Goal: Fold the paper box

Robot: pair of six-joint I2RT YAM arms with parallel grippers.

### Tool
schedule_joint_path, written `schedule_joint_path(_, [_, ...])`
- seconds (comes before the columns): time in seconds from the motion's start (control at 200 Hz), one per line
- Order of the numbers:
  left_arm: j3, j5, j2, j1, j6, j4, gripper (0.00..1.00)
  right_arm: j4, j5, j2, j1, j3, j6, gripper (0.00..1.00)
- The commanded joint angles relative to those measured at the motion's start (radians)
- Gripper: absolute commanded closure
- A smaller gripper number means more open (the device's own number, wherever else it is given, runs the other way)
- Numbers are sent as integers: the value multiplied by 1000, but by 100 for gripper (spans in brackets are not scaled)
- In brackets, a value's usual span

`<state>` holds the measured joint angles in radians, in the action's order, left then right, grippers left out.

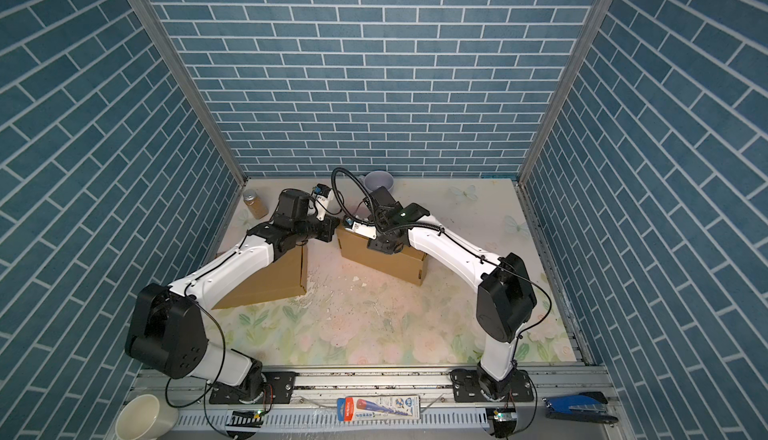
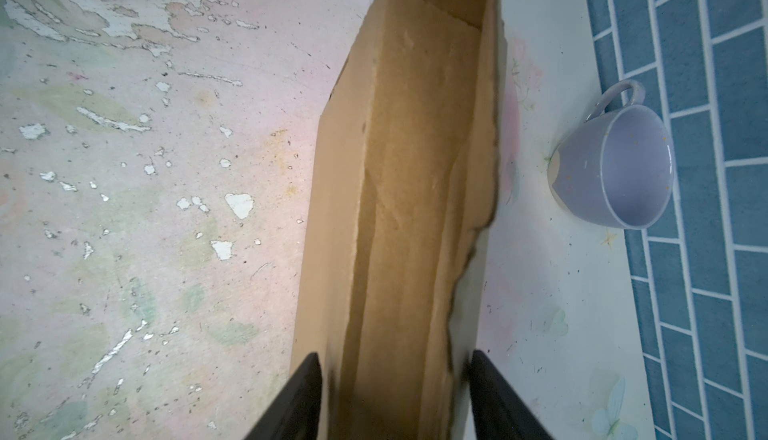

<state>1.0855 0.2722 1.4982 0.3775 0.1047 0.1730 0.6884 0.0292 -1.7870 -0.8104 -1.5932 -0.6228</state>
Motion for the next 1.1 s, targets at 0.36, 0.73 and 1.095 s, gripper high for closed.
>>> schedule_joint_path(0.36, [54, 24, -52, -16, -11, 242, 84, -49, 28, 12, -2, 112, 20, 57])
schedule_joint_path(0.73, [139, 247, -94, -107, 83, 215, 50, -62, 34, 21, -2, 139, 23, 56])
schedule_joint_path(1.095, [241, 299, 134, -108, 61, 267, 45, -59, 27, 40, 2, 161, 37, 56])
